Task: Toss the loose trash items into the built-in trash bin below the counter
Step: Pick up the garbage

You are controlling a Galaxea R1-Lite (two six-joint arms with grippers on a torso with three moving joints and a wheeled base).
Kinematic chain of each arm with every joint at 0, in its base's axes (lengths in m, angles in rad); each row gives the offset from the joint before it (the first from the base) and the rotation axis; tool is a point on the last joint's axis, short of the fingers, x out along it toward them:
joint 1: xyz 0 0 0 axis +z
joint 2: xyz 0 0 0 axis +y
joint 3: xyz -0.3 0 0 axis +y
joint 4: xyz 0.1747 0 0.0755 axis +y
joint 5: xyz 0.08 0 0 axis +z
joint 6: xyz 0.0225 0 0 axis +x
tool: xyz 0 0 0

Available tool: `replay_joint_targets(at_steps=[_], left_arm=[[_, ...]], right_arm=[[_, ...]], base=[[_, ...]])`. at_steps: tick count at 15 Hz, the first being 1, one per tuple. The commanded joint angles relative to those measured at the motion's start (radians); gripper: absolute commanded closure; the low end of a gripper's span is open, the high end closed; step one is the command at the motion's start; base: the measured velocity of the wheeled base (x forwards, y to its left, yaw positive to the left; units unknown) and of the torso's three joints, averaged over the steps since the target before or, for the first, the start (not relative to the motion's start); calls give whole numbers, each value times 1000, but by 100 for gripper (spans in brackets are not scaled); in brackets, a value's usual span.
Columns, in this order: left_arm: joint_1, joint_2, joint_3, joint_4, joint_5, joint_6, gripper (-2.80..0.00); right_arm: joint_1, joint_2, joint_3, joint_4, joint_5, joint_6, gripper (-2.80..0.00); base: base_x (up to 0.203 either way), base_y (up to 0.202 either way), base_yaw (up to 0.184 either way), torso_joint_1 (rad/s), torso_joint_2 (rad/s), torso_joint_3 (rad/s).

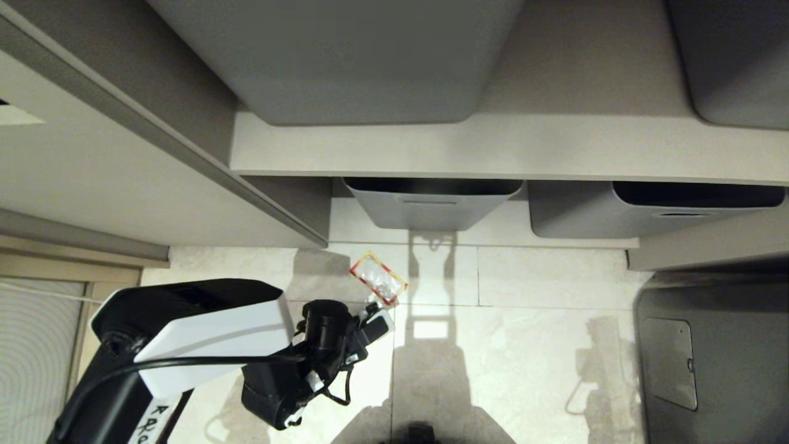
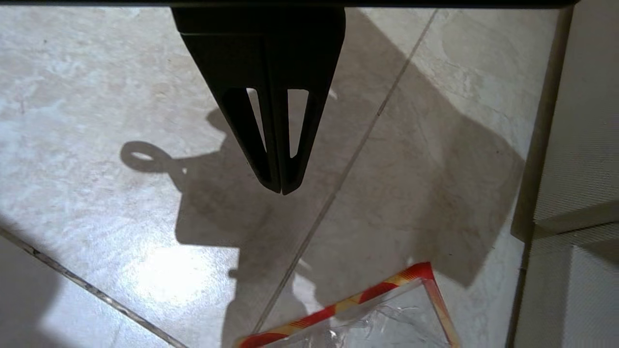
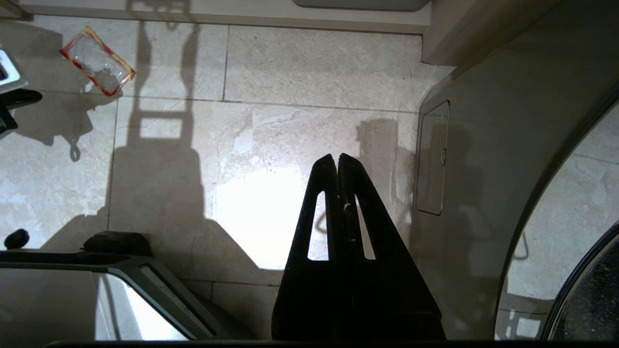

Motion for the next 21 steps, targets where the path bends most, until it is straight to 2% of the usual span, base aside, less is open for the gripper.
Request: replay_joint_targets(at_steps=[1,21], left_arm=[[7,0,-9,-7,-1,5,0],[6,21,-62,-4,-1,2,0]], right_arm=[[0,-2,0,0,0,0,0],[0,0,0,0,0,0,0]], base=[[0,0,0,0,0,0],[0,0,0,0,0,0]])
